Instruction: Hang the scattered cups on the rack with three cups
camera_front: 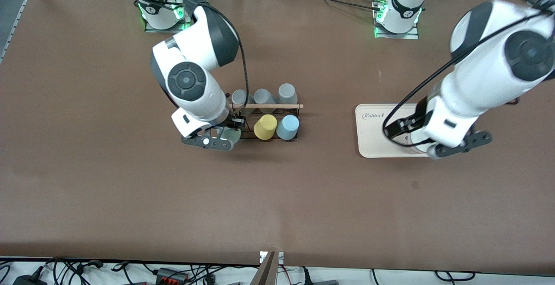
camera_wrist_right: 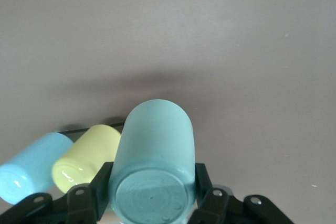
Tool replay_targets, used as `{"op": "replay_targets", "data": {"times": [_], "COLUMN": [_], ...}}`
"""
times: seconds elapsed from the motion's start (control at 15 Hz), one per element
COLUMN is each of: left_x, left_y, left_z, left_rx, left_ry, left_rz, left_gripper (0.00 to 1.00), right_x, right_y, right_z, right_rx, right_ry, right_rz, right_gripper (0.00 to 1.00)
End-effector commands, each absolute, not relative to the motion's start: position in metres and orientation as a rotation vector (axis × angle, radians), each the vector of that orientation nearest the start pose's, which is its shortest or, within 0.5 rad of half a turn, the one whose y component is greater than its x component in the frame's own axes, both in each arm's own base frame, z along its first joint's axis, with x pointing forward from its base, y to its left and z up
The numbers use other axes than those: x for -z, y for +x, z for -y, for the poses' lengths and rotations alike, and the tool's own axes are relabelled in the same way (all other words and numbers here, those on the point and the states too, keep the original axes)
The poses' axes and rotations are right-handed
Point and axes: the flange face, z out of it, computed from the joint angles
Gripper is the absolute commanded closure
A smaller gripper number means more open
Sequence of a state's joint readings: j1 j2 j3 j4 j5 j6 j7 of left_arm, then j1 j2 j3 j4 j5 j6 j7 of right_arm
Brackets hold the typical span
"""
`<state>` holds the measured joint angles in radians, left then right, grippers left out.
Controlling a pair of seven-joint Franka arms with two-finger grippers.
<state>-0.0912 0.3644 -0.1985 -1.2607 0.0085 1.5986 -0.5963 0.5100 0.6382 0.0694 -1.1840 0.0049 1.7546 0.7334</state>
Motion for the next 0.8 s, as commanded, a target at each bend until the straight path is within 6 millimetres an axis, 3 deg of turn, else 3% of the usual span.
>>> {"op": "replay_targets", "data": {"times": [0.0,0.27,0.33,0.47,0.53,0.73], "left_x": [-0.567,-0.561,-0.553,-0.544,-0.54,-0.545], "left_y": [0.622,0.608,0.594,0.578,0.571,0.58], "left_z": [0.14,0.139,0.136,0.109,0.109,0.093], "left_rx": [-0.157,-0.197,-0.221,-0.158,-0.147,-0.131], "left_ry": [-3.116,-3.096,-3.077,-3.079,-3.082,-3.113], "left_rz": [0.404,0.393,0.396,0.41,0.374,0.23], "left_gripper": [0.0,0.0,0.0,0.0,0.0,0.0], "right_x": [-0.4,-0.383,-0.377,-0.364,-0.358,-0.341], "right_y": [0.615,0.607,0.604,0.599,0.598,0.595], "right_z": [-0.405,-0.41,-0.41,-0.411,-0.41,-0.411], "right_rx": [-0.131,-0.195,-0.212,-0.241,-0.249,-0.27], "right_ry": [-3.12,-3.123,-3.131,-3.145,-3.148,-3.155], "right_rz": [-0.295,-0.295,-0.293,-0.283,-0.281,-0.282], "right_gripper": [0.54,0.54,0.54,0.54,0.54,0.54]}}
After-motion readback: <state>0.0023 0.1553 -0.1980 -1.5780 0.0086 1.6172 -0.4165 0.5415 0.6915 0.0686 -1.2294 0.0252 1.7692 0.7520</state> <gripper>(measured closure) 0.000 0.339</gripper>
